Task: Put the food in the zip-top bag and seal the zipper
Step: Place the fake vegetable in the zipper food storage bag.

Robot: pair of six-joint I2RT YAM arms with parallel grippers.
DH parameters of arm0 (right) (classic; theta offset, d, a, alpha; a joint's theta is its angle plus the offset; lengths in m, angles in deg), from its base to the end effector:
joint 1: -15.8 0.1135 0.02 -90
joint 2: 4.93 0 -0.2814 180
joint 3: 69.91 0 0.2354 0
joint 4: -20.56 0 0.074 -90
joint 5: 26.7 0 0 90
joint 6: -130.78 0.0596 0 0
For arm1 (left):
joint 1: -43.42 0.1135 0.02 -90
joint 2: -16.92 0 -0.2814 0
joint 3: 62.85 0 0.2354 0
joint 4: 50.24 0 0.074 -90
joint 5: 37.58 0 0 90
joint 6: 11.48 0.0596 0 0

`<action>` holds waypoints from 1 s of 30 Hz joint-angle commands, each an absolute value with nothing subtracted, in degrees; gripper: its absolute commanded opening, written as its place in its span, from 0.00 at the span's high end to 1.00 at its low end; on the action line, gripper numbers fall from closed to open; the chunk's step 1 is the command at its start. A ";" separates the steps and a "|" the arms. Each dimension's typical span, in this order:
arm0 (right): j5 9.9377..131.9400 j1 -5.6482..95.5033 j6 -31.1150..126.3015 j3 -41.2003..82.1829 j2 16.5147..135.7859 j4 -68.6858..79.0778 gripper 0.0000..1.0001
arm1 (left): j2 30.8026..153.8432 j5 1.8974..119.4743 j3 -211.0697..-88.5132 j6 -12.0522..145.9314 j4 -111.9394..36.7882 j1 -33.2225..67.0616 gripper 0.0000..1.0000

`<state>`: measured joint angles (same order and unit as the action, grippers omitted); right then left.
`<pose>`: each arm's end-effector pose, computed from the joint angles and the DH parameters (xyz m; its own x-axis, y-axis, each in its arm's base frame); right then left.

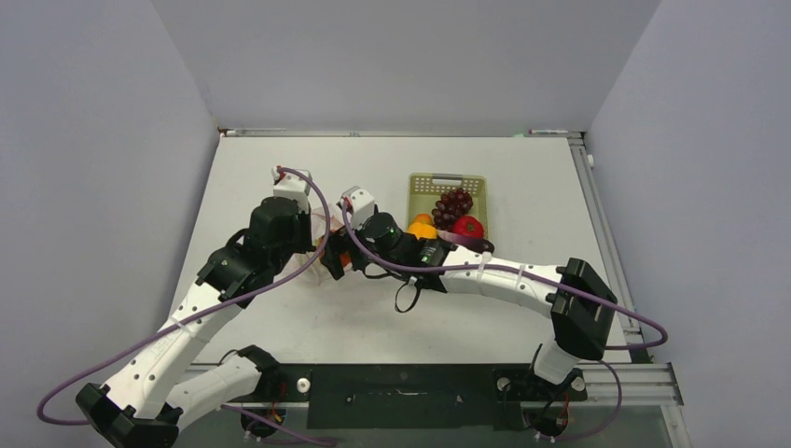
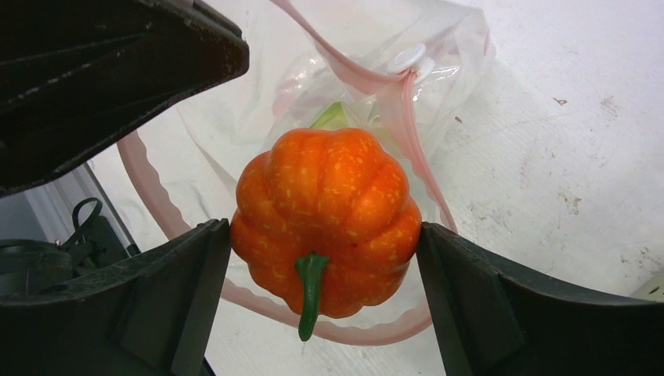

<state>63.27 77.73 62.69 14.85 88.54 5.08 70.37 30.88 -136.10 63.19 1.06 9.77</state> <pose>0.1843 0.3455 0.3040 -0.5081 -0.1597 -0.8464 -0.7465 0.5719 0.3402 0.1655 -0.0839 0.3517 -0.4868 0.0287 -0.8730 0.1308 0.9906 -0.0404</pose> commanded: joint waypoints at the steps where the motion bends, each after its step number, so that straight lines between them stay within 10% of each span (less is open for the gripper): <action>1: 60.15 78.09 64.30 17.84 89.31 6.31 0.10 | 69.57 31.59 -136.57 63.23 -2.17 10.02 1.00; 6: 62.56 78.03 64.26 17.44 89.40 7.67 0.04 | 69.55 31.59 -136.59 63.23 -2.19 10.06 1.00; 11: 62.45 78.11 64.81 17.99 90.00 7.39 0.92 | 69.48 31.61 -136.54 63.23 -2.19 10.02 1.00; 12: 62.47 78.11 65.01 18.05 90.07 7.40 0.94 | 69.48 31.60 -136.57 63.23 -2.12 10.02 1.00; 13: 62.56 78.12 64.93 18.24 90.11 7.38 0.88 | 69.48 31.57 -136.58 63.23 -2.18 10.03 1.00; 15: 62.26 78.32 64.94 18.31 89.95 7.31 0.38 | 69.39 31.59 -136.53 63.23 -2.17 10.02 1.00; 18: 61.65 78.51 64.80 17.75 89.24 7.91 0.10 | 69.39 31.60 -136.62 63.23 -2.10 10.02 1.00; 30: 58.75 78.55 63.92 17.36 85.32 7.06 0.05 | 69.47 31.61 -136.59 63.23 -2.19 10.06 1.00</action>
<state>61.49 78.15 64.64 15.90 89.35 5.58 70.37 31.30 -136.10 63.19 1.04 9.77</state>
